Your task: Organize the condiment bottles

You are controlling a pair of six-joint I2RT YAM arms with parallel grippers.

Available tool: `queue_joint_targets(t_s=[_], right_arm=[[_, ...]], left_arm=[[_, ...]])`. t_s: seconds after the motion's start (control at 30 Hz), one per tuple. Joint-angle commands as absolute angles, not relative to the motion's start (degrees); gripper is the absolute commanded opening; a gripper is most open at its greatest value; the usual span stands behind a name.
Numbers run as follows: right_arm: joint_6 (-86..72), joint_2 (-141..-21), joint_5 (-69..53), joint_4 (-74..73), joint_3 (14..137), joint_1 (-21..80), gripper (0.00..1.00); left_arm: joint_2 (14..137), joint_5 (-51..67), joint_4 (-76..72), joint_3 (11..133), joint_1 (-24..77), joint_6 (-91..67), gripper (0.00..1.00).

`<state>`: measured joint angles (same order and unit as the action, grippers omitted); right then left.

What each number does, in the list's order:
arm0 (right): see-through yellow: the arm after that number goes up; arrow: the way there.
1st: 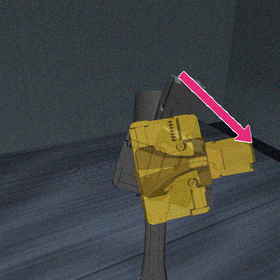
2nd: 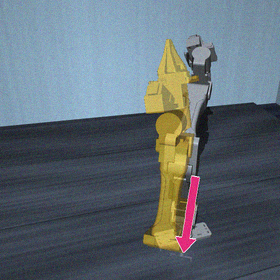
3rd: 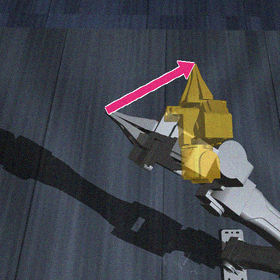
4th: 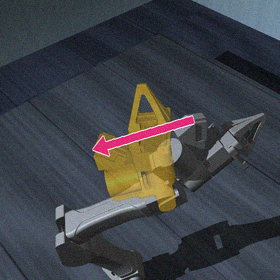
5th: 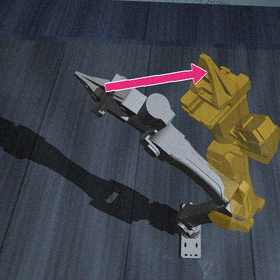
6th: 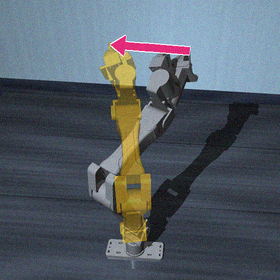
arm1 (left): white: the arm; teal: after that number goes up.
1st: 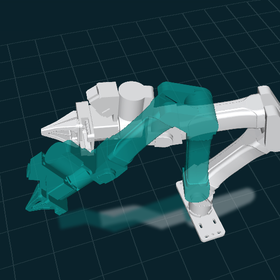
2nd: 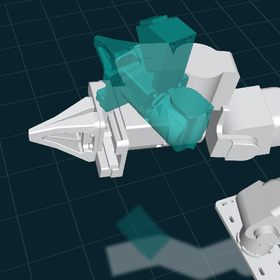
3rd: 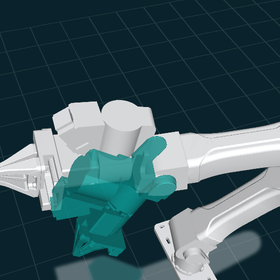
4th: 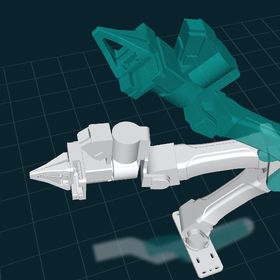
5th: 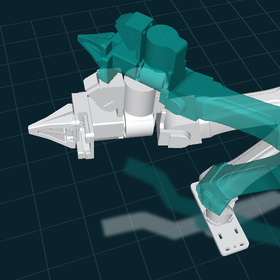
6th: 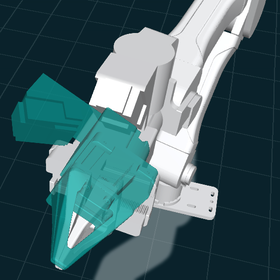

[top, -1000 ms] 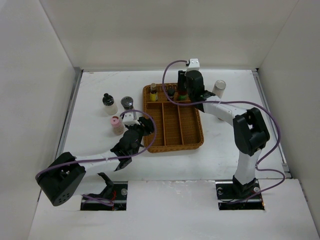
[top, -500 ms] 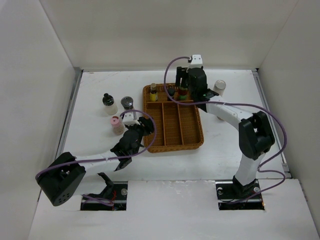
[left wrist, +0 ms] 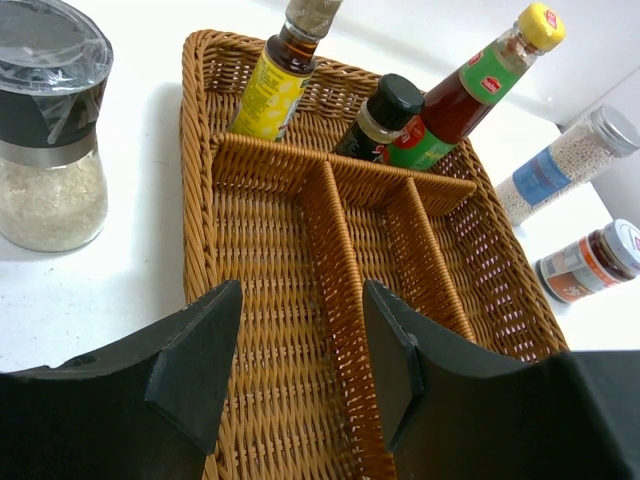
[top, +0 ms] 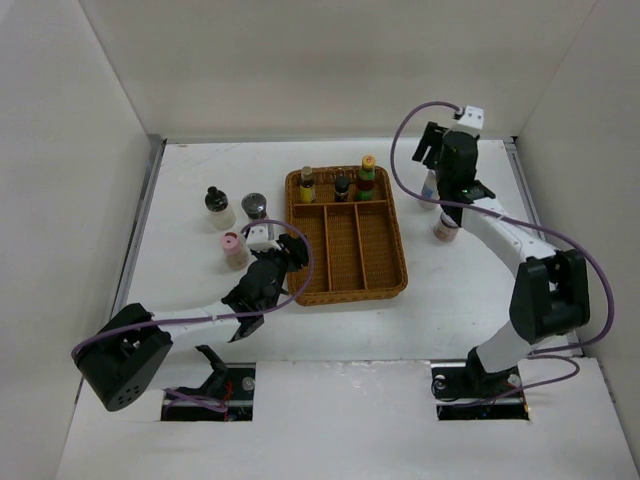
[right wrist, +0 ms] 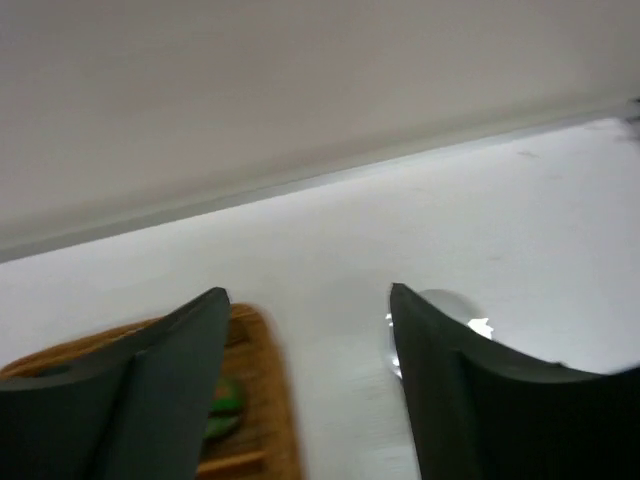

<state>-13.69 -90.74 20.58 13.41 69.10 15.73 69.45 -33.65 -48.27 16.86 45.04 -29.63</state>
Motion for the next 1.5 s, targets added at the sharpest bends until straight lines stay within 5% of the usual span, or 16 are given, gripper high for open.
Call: queue_joint_targets(t_s=[0.0,0.3,0.4,0.6,1.03,1.47], right_arm=[[-14.7,-94.0,23.5,8.1,70.2,13.1,0.81],[-14.0,-100.4,22.3,3.1,74.0,10.8,0.94],[-14.1,-101.9,22.1,2.9,75.3,10.7,0.87],[-12.9,-98.1,26.5,10.4,71.6,11.3,0.57],[-13.6,-71.1,30.1,15.4,52.4,26.0,0.54],[-16.8,-80.1,24.0,20.9,54.8,34.6,0.54]], left_arm=[[69.9,-32.6,-51.9,18.9,45.3,-30.2,0.49],[70.2,-32.6,-52.0,19.0,45.3,-30.2,0.49],[70.1,-32.6,-52.0,19.0,45.2,-30.2,0.49],[70.0,-32.5,-52.0,18.8,45.1,-30.1,0.49],[69.8,-30.9,-53.0,18.6,45.4,-30.2,0.49],[68.8,-31.5,-53.0,18.2,45.5,-30.1,0.49]])
